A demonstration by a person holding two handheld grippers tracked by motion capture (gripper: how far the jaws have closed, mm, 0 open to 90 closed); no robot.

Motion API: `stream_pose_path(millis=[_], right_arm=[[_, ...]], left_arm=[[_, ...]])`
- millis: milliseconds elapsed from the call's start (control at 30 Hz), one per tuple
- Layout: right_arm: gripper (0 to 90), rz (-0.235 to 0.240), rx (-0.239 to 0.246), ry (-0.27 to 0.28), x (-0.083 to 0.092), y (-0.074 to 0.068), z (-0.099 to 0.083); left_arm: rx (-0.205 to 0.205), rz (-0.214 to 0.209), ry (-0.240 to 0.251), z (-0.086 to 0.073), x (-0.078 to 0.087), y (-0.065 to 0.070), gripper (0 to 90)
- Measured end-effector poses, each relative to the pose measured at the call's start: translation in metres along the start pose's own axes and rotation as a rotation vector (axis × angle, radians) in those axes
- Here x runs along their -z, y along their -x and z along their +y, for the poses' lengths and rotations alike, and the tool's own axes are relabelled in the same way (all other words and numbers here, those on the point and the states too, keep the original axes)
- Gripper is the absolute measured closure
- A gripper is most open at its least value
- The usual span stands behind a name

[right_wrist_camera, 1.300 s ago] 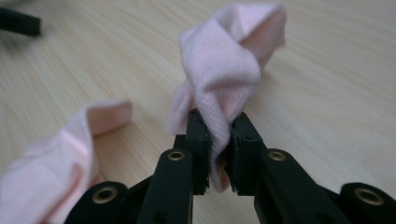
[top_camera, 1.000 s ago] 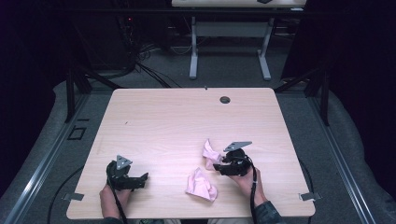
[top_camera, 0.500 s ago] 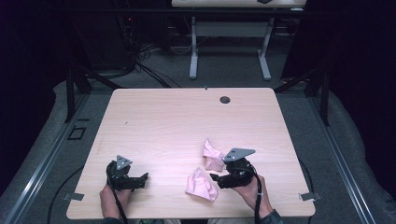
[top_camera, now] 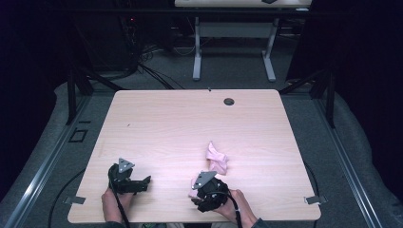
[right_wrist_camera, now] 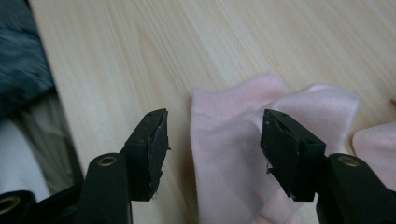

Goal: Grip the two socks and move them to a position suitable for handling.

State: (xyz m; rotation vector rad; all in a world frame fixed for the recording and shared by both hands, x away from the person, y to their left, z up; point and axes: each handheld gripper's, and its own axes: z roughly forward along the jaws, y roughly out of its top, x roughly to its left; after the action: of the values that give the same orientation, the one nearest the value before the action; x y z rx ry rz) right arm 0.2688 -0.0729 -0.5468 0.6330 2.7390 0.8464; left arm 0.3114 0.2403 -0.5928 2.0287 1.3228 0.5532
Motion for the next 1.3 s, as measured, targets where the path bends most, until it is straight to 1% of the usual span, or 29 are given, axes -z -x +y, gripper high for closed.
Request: stream_pose_path(millis=[33,100,167,200,233,300,367,433,467,500,533,600,633,667,700,733,833,933,1000,1033,1067,1100,1133,1200,1233,1300], right_arm=[[45.2,-0.007,-0.001,-0.013,-0.006,0.001,-0.001],[51.5,-0.009,-0.021,-0.015,-0.012,0.003,-0.004],[58.5,-0.017,-0.037,-0.027,-0.015,0.007,-0.006],[61.8,-0.009,-0.045,-0.029,-0.015,0.009,-0.008],[66.1,-0.01,-0.062,-0.014,-0.016,0.01,-0.009],[75.1,0.001,-0.073,-0.013,-0.015,0.014,-0.011],[83.1,0.015,-0.109,0.008,-0.015,0.018,-0.014],[85.1,0.044,-0.147,0.026,-0.014,0.024,-0.017],[85.4,0.056,-0.163,0.037,-0.013,0.027,-0.018],[85.7,0.061,-0.188,0.061,-0.01,0.03,-0.019],[85.9,0.07,-0.199,0.077,-0.007,0.032,-0.02],[86.0,0.085,-0.238,0.132,0.001,0.036,-0.022],[86.0,0.09,-0.253,0.16,0.006,0.039,-0.023],[86.0,0.09,-0.268,0.189,0.011,0.041,-0.024],[86.0,0.09,-0.283,0.212,0.015,0.043,-0.025],[86.0,0.086,-0.295,0.231,0.02,0.046,-0.026],[85.9,0.09,-0.356,0.291,0.031,0.053,-0.029],[85.6,0.078,-0.393,0.304,0.036,0.06,-0.033],[84.6,0.086,-0.432,0.274,0.032,0.066,-0.037],[83.2,0.086,-0.45,0.254,0.029,0.069,-0.04],[79.4,0.088,-0.47,0.239,0.026,0.071,-0.043],[73.0,0.097,-0.486,0.224,0.023,0.073,-0.045],[68.8,0.112,-0.495,0.215,0.02,0.074,-0.048],[61.5,0.121,-0.488,0.221,0.022,0.074,-0.051],[56.8,0.13,-0.476,0.226,0.024,0.074,-0.052],[55.0,0.126,-0.465,0.256,0.032,0.073,-0.054]], left_arm=[[0.0,0.0,0.0,0.0,0.0,0.0,0.3],[0.0,0.0,0.0,0.0,0.0,0.0,0.3],[0.0,0.0,0.0,0.0,0.0,0.0,0.3],[0.0,0.0,0.0,0.0,0.0,0.0,0.3],[0.0,0.0,0.0,0.0,0.0,0.0,0.3],[-0.001,0.001,0.0,0.0,0.0,0.0,0.3],[0.0,0.003,-0.001,0.0,0.0,0.0,0.3],[0.005,0.004,-0.002,0.0,0.0,0.0,0.3],[0.007,0.006,-0.001,0.0,0.0,0.001,0.3],[0.01,0.009,0.0,0.0,0.0,0.001,0.3],[0.012,0.013,-0.002,0.0,0.001,0.001,0.3],[0.027,0.024,-0.003,0.0,0.001,0.003,0.5],[0.03,0.02,-0.005,0.0,0.002,0.005,0.8],[0.029,0.017,0.005,0.0,0.002,0.008,1.1],[0.019,0.018,0.005,0.001,0.003,0.012,1.1],[0.014,0.011,0.01,0.002,0.004,0.016,1.1],[-0.008,-0.021,0.018,0.009,0.007,0.028,0.9],[-0.018,-0.09,0.024,0.017,0.011,0.04,0.8],[-0.039,-0.116,0.025,0.023,0.011,0.049,1.5],[-0.055,-0.124,0.018,0.025,0.011,0.054,2.1],[-0.067,-0.132,0.016,0.027,0.011,0.058,2.4],[-0.08,-0.15,0.011,0.029,0.011,0.063,2.6],[-0.088,-0.16,0.007,0.03,0.01,0.067,3.0],[-0.103,-0.179,-0.003,0.031,0.009,0.073,3.5],[-0.1,-0.19,-0.005,0.032,0.008,0.076,3.6],[-0.103,-0.213,-0.009,0.033,0.008,0.081,5.0]])
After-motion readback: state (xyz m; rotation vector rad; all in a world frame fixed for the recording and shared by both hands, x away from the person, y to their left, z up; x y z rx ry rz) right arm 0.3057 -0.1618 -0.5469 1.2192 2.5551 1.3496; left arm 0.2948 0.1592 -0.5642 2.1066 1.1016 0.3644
